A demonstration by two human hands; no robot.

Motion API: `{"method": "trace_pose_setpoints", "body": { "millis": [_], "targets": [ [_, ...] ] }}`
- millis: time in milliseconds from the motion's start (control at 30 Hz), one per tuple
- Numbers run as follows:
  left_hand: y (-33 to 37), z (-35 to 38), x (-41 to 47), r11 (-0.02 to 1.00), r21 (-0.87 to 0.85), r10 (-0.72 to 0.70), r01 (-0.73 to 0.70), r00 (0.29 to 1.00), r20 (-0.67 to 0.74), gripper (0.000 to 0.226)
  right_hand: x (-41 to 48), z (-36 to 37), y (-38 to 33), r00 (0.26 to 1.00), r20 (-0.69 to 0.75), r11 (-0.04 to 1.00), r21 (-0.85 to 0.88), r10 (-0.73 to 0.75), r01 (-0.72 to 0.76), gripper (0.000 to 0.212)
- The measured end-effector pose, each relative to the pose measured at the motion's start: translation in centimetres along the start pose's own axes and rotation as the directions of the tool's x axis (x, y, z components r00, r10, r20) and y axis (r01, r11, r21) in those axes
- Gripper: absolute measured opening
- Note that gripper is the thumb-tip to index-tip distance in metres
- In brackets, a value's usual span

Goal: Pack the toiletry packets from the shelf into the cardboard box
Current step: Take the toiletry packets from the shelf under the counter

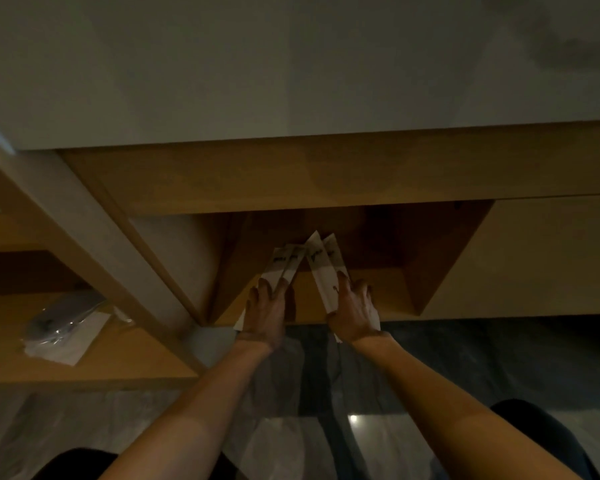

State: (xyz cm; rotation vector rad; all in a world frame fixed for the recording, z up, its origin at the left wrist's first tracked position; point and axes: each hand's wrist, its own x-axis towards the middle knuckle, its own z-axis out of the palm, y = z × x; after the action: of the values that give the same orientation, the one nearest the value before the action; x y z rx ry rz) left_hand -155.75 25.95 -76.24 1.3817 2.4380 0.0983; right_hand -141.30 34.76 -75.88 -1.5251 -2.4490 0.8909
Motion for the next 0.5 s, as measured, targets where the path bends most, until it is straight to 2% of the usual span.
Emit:
{"method": "trace_pose_setpoints", "body": {
  "millis": [100,233,400,500],
  "targets": [
    [-0.9,0.8,-0.1,0.996,0.084,-0.021,0.022,1.0,-0.009,0.101,-0.2,-0.2,-0.1,0.998,0.051,0.997,0.069,-0.029,0.026,0.087],
    [-1.4,1.4,-0.1,0.984,0.174,0.041,-0.026,0.996,-0.083,0.096,-0.5,-0.2,0.1,0.999,0.044,1.0,0.013,-0.029,0.028,0.096],
    [-1.5,1.5,-0.1,0.986,0.167,0.054,-0.032,0.99,-0.131,0.085,-0.9,0.4,-0.5,0.997,0.068,0.999,-0.032,-0.04,0.042,0.09],
    [-1.4,1.0,-0.1,0.985,0.171,0.053,-0.035,0.993,-0.102,0.077,-1.2,0.8,-0.7,0.997,0.072,0.997,-0.071,-0.028,0.033,0.082]
  ]
}}
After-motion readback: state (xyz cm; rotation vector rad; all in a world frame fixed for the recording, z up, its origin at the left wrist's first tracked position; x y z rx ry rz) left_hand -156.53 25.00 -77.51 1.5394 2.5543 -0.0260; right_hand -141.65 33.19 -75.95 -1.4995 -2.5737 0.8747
